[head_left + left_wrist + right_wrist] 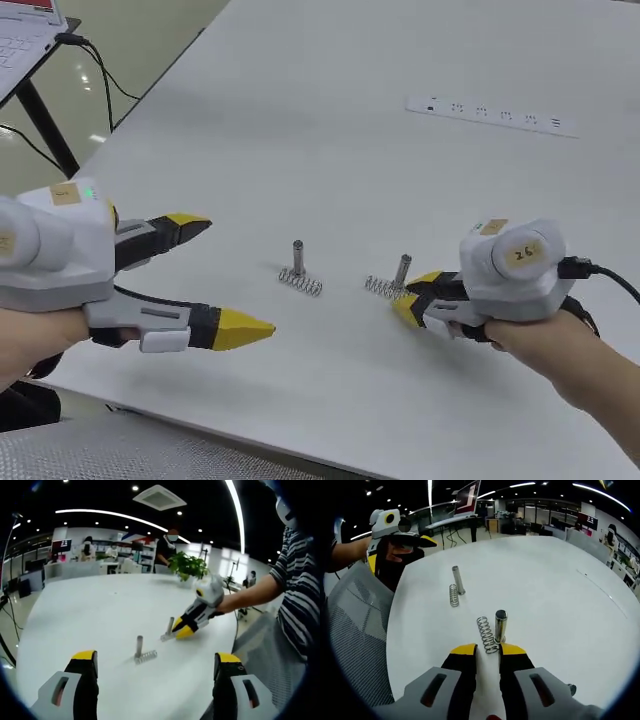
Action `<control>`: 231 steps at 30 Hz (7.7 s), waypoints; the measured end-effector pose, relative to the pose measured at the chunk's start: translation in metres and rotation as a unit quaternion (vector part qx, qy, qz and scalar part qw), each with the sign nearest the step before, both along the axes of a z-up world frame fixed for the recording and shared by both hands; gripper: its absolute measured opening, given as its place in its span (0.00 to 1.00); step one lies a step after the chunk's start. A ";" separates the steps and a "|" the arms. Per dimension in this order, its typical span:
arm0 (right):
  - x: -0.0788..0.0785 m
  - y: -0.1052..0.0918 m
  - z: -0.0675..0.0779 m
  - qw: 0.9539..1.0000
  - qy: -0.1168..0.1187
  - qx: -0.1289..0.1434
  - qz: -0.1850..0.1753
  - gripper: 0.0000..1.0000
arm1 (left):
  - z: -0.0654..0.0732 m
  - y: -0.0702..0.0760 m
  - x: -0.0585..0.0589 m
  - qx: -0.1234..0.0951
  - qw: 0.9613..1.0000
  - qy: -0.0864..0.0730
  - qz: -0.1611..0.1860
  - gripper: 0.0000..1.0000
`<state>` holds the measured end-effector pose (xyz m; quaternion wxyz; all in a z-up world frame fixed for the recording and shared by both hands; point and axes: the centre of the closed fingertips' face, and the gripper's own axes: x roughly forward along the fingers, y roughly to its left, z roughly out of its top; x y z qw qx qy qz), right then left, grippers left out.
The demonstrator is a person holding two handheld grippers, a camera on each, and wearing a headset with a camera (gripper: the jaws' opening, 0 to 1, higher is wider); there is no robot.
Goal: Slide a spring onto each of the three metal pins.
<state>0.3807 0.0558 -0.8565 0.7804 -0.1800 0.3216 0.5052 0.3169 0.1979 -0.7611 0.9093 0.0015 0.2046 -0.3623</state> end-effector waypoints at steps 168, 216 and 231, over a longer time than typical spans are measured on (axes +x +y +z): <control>-0.089 -0.013 0.120 0.967 -0.096 0.062 0.227 0.07 | -0.002 -0.173 -0.016 0.005 0.956 -0.016 -0.292 0.02; -0.088 0.017 0.132 0.966 -0.110 0.106 0.208 0.06 | -0.001 -0.161 -0.015 -0.009 0.966 -0.002 -0.259 0.06; -0.083 0.016 0.130 0.968 -0.119 0.088 0.203 0.07 | -0.002 -0.145 -0.011 0.000 0.972 0.005 -0.237 0.19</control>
